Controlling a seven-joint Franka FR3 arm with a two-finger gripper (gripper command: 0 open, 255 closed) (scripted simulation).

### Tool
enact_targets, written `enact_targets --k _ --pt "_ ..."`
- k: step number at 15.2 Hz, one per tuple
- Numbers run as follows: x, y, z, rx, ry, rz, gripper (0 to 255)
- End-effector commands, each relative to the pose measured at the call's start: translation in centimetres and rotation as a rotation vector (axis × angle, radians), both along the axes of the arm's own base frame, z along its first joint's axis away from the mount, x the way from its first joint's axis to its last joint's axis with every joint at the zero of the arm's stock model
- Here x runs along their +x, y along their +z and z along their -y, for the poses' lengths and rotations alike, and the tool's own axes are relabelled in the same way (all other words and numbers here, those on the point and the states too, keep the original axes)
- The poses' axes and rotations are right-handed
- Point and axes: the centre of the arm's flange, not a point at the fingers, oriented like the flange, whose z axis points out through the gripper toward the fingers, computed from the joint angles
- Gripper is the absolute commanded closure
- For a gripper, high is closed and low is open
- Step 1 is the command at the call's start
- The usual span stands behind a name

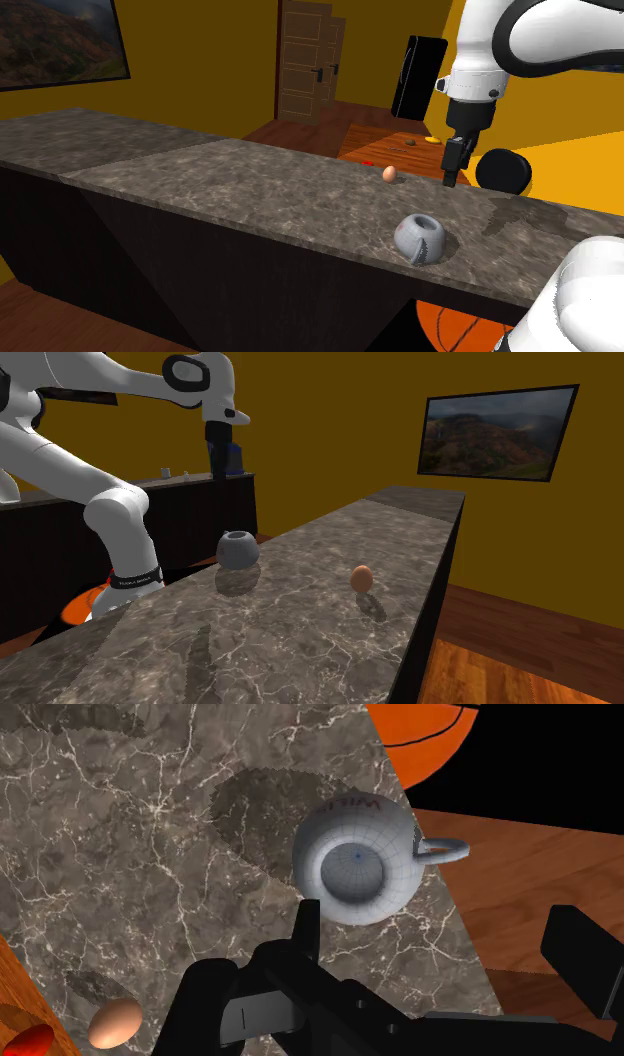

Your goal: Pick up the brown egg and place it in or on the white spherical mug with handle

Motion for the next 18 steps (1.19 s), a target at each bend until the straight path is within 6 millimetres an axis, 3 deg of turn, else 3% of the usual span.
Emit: enact_targets --k 1,18 --pt "0.0 0.0 0.0 0.000 0.000 0.000 0" --pt "16.3 -7.8 15.1 0.005 0.006 -0.098 0"
